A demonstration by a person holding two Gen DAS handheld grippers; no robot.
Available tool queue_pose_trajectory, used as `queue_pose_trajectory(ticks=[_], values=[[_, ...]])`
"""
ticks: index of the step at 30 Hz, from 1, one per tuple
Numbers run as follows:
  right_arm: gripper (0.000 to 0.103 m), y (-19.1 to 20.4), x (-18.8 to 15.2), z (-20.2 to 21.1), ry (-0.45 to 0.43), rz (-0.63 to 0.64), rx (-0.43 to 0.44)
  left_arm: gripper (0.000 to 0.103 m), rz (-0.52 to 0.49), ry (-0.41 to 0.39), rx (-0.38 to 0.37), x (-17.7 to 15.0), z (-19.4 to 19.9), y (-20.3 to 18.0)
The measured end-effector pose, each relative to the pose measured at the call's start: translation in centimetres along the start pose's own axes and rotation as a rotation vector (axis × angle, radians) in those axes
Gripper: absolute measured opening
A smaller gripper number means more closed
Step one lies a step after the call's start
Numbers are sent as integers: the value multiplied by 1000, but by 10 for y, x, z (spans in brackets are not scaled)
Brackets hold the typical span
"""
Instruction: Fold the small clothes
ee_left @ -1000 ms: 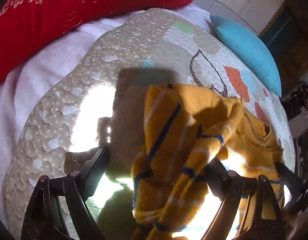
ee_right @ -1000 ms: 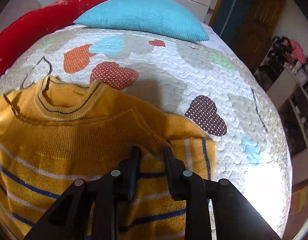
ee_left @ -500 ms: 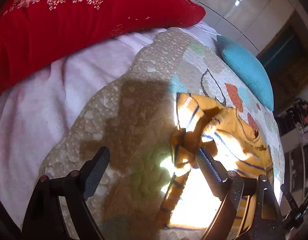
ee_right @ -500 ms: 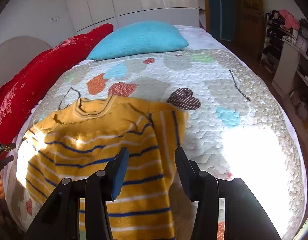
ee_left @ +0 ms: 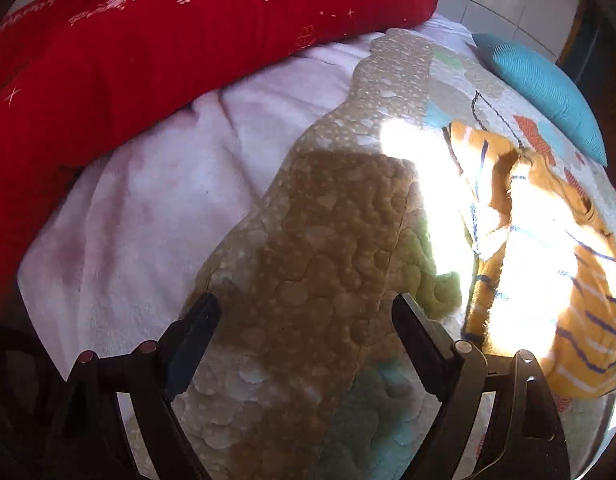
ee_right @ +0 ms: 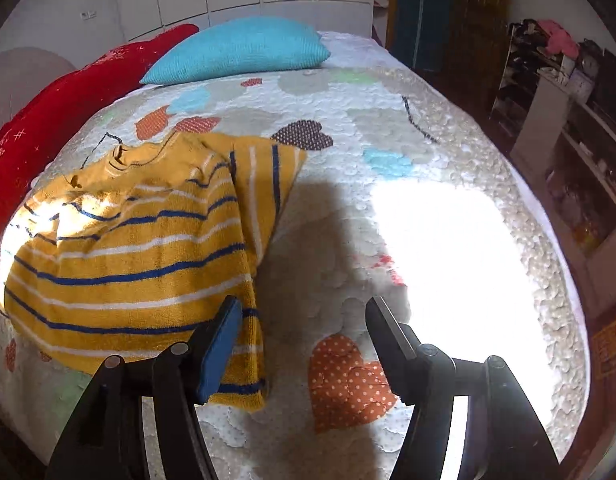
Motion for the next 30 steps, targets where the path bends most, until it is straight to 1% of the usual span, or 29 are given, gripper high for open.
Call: queue_pose_trajectory(ticks=[2,5,8,10,11,14,16,18,20,22,23,24,26,28,30], values=[[68,22,9,19,-34,41,44,87,44,-10,-34,-7,11,11],[68,81,16,39,-65,146,138,87,90,-13,-85,-31,28,20],[68,167,6,44,-58,319,245,87,129,-15,-145,-57,41,24],[68,229,-14,40,-47,456,288,87,156,-15,-173,-73,47,28],[68,258,-25,36,-46,525,295,87,168,-21,-182,-79,50,32],[68,331,-58,16,-46,716,260,87,202,-38,-193,-90,57,47],[66,365,-72,-3,-57,818,202,87,224,-37,-201,-96,58,58],[57,389,-81,-22,-82,904,122,87,240,-38,-198,-99,57,70],[45,408,-84,-42,-91,968,64,87,249,-45,-185,-102,56,82],[33,421,-81,-61,-106,1010,8,87,267,-48,-189,-103,55,93],[19,428,-79,-68,-105,1014,-14,87,280,-47,-195,-104,55,97],[10,434,-77,-75,-90,1006,-25,87,294,-46,-200,-103,54,102],[8,441,-68,-83,-58,962,-18,87,316,-47,-204,-105,53,109],[8,450,-59,-80,-36,892,41,87,331,-48,-204,-106,53,114],[8,456,-50,-77,-34,834,77,87,344,-45,-211,-106,52,117]])
Point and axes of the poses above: each gripper's, at about its wrist camera, not at the fingertips, and z roughly against the way its jaws point, y to its left, x to its top, the point moved 8 cm from there along -z, roughly the way its jaws point, and after that the axes turned 7 degrees about x, right-handed, at the moved point
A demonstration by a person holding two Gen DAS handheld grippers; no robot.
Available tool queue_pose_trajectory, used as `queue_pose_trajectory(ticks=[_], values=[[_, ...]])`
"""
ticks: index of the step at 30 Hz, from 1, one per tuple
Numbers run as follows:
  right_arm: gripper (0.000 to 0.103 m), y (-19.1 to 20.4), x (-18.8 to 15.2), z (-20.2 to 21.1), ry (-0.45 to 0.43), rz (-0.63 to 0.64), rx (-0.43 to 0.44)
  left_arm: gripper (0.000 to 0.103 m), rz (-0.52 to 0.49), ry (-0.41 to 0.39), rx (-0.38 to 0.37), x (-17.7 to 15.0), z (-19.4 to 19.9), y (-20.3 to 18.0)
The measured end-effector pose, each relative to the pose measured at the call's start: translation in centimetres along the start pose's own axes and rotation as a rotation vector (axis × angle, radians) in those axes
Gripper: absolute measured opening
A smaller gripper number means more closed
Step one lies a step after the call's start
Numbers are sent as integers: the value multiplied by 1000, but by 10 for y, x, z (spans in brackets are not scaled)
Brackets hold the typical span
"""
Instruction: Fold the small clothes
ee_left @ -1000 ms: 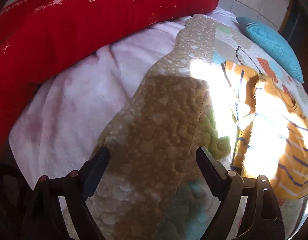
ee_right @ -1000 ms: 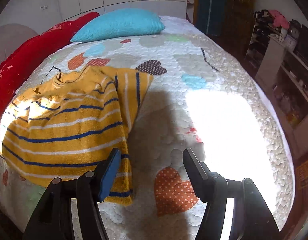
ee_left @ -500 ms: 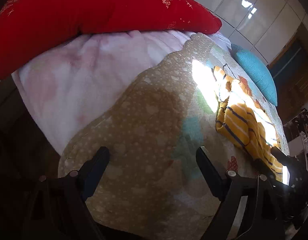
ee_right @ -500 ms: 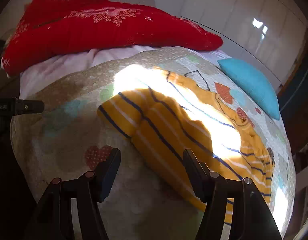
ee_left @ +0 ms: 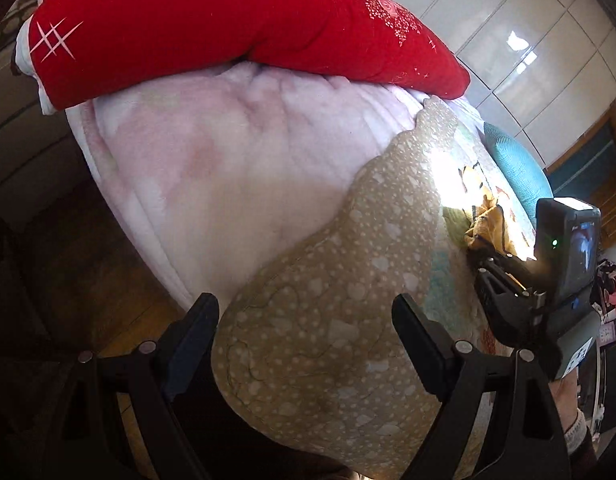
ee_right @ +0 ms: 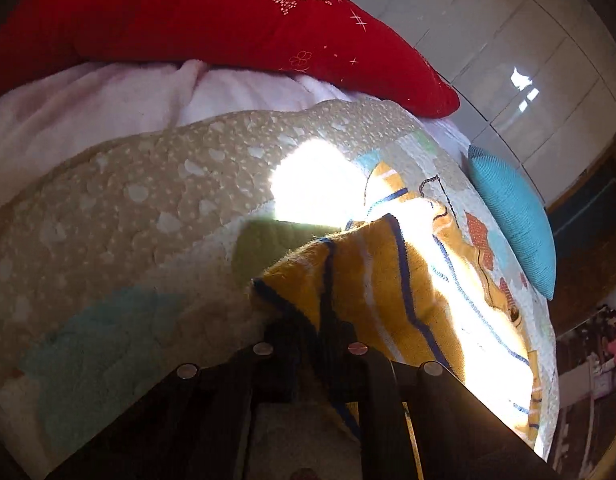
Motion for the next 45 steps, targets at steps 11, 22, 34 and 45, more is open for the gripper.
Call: queue_pose_trajectory(ticks=[11,22,34,45], values=[[7,-119,-3,70,-199,-481,171,87,-68,15,-25,-5,12,-43],[7,-316,-221,125,-266,-1092,79,87,-291,71,-98,-49,12,-162],[7,-308,-316,105,-221,-1242,162,87,-523,138,-115,-106,2,-254],[38,-324,-334,141,-256,-1177,157,88,-604,131,-188,-101,-7,-316]])
Point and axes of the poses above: each gripper's, at about its wrist camera, not at the fingertips, and z roughly against the way its jaws point, y to its left, x to its top, the point moved 8 cm from there along -z, roughly the way its jaws point, and after that the axes turned 7 degrees about x, right-handed, at the moved point
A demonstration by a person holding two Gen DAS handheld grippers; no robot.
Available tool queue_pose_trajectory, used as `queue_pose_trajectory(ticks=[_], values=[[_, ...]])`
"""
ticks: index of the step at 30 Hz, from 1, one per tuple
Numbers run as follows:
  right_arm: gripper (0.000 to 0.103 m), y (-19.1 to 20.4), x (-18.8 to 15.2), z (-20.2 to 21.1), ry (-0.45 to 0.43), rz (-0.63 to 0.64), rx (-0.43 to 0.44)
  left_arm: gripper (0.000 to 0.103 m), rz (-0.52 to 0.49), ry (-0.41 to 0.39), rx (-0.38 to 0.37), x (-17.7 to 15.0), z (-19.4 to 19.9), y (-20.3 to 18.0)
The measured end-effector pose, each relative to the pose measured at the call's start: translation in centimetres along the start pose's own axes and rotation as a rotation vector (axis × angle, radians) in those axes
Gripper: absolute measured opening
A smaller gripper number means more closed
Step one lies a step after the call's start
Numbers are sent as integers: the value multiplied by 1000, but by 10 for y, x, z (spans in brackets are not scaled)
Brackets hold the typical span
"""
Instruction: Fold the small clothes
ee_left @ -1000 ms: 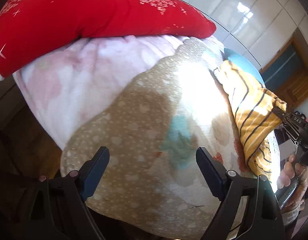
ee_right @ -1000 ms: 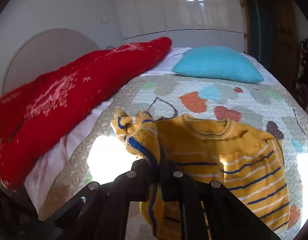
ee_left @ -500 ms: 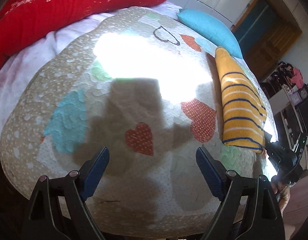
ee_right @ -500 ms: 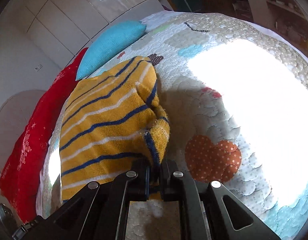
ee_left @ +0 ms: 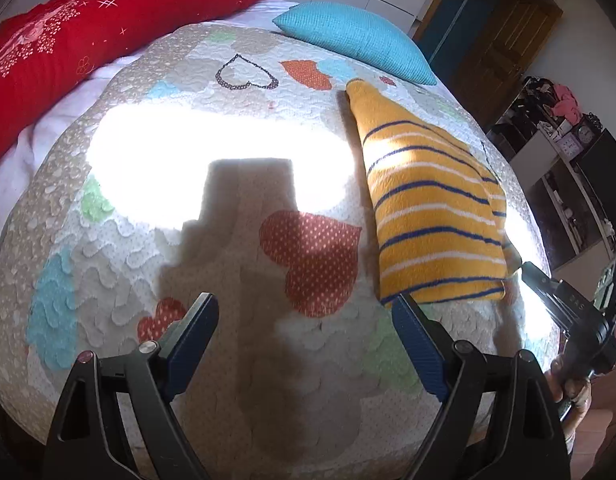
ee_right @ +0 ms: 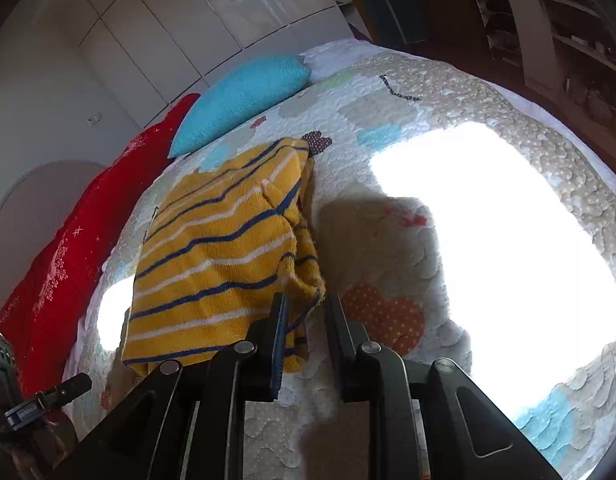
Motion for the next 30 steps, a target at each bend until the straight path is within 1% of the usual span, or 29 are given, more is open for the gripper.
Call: queue_pose_trajectory(ticks=[1,2,3,5,7,9,11,13,14,15,16,17,18,19,20,21,22,25,27,28,29,30], values=[[47,-2,7,6,-19,-4,12,88,-3,-5,-11,8,-3,-3],[61,-4,15,10,-34,-9,23,88,-5,-8,-29,17,-7,-8],[68,-6,23,10,-42,-17,31,88,-8,-6,-51,25,-13,-14],[69,-8,39,1,-29,-31,54,88,-19,12,-101,43,-29,-29],[71,-5,53,-21,7,-22,82,88,-28,34,-154,58,-46,-44],[71,-3,63,-50,65,-14,94,88,-37,58,-228,68,-63,-61],[71,1,65,-81,139,-10,136,90,-54,89,-284,75,-81,-77],[74,7,63,-110,211,1,183,96,-107,118,-318,77,-99,-93],[78,9,61,-122,240,-2,208,97,-125,131,-319,76,-109,-99],[79,10,59,-132,256,-13,234,98,-125,151,-319,75,-119,-103],[79,10,59,-138,257,-26,254,99,-109,174,-329,73,-127,-105],[69,11,59,-141,256,-43,274,99,-98,180,-339,73,-130,-106],[55,15,59,-143,267,-78,316,96,-102,183,-353,75,-128,-107],[53,18,59,-143,271,-126,346,69,-94,195,-403,77,-122,-110],[45,24,61,-141,262,-148,372,59,-76,209,-419,81,-116,-108],[42,31,65,-137,253,-141,392,55,-62,200,-425,88,-109,-105],[41,40,69,-131,241,-123,410,49,-60,184,-435,96,-101,-104],[41,65,83,-117,192,-79,455,49,-72,126,-416,120,-80,-97],[41,72,84,-116,172,-51,455,53,-80,116,-398,129,-77,-92],[41,71,81,-122,178,-46,438,55,-86,118,-360,129,-80,-88],[42,66,73,-129,199,-57,421,57,-92,125,-302,127,-88,-82],[44,59,64,-138,228,-74,395,58,-102,143,-228,120,-99,-76]])
Point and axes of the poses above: each gripper's, at about its wrist camera, not at the fingertips, and z roughly against the way its jaws point, y to its left, x to its top, the point moved 8 cm from there along -z, roughly the way its jaws point, and after that the axes turned 7 degrees about x, right-handed, at the moved point
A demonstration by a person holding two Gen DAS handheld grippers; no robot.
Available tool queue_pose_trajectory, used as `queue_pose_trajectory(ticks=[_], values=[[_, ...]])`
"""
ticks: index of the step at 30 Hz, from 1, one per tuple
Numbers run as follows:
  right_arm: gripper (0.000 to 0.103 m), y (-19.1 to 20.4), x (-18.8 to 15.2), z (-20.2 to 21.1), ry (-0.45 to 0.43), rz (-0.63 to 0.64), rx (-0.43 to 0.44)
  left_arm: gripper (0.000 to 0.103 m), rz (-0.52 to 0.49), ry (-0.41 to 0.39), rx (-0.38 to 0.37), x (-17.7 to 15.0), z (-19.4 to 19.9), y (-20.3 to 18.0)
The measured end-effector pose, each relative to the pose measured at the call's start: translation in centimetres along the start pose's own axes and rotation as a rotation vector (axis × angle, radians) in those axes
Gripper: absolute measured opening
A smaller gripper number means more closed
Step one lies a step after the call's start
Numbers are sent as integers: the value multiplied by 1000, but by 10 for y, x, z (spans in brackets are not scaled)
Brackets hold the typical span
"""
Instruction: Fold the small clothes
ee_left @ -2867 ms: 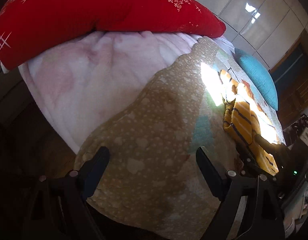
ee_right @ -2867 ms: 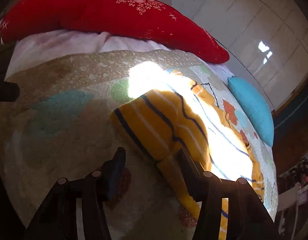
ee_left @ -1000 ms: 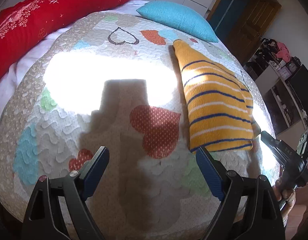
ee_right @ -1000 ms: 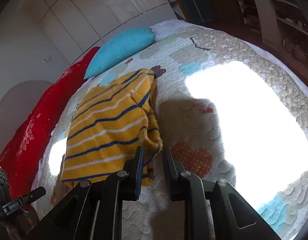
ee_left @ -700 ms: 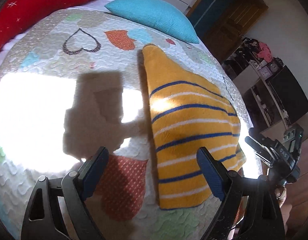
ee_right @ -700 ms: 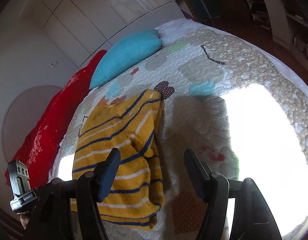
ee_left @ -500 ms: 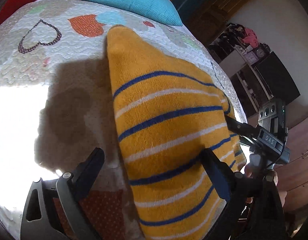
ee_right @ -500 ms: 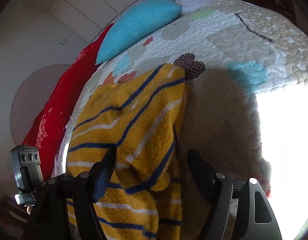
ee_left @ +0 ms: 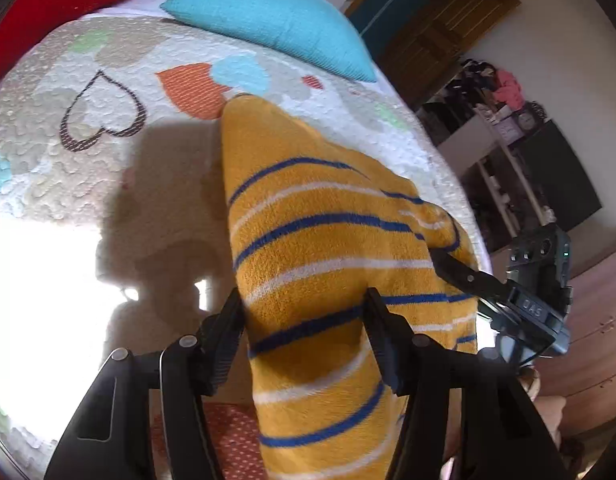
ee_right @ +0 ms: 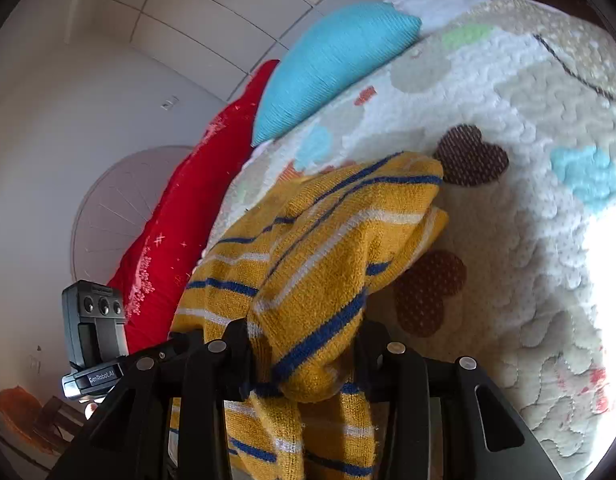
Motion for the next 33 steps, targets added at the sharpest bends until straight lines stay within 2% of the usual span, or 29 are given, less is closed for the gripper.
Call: queue_pose_trajectory(ticks=[1,2,3,5,6,9,12,15,18,20,23,26,28,30,33], values=[[48,-13,-9,-5,20,-19,-40,66,-1,46,62,-9,-13,10],[55,-22,-18,-8,26,-34,-58,83,21,88,79,-21,-22,19],[56,-28,-24,-6,12,-58,-45,87,59,102,66,-32,-25,26],[58,-31,-29,3,-17,-92,-20,87,66,60,48,-42,-18,30],[60,-31,-29,9,-25,-88,-41,87,48,48,61,-47,-13,31],[61,-12,-26,35,-78,37,-194,87,26,21,99,-64,1,37],[59,30,-18,55,-155,199,-331,87,49,5,120,-82,13,46],[54,73,-18,53,-180,325,-355,87,57,-19,157,-100,31,50],[53,95,-26,21,-113,377,-332,87,66,-65,189,-114,55,50],[53,91,-36,0,-79,385,-364,87,65,-124,240,-122,79,51],[52,63,-64,-19,-15,386,-493,87,77,-228,323,-130,118,57],[53,54,-102,-14,-11,450,-549,89,88,-356,445,-134,157,64],[53,52,-127,-6,8,490,-592,92,96,-477,537,-137,186,66],[53,57,-144,11,-5,501,-603,102,112,-607,620,-142,216,65],[53,66,-158,39,-20,437,-556,103,120,-741,685,-147,251,55]])
Point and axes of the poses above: each gripper's, at about its wrist camera, not at the fingertips, and z roughly against the way its jaws point, y to its left, x to its top, the point moved 8 cm from there along -z, roughly the way its jaws point, and after that the axes turned 7 degrees about x, right-handed, at the moved point
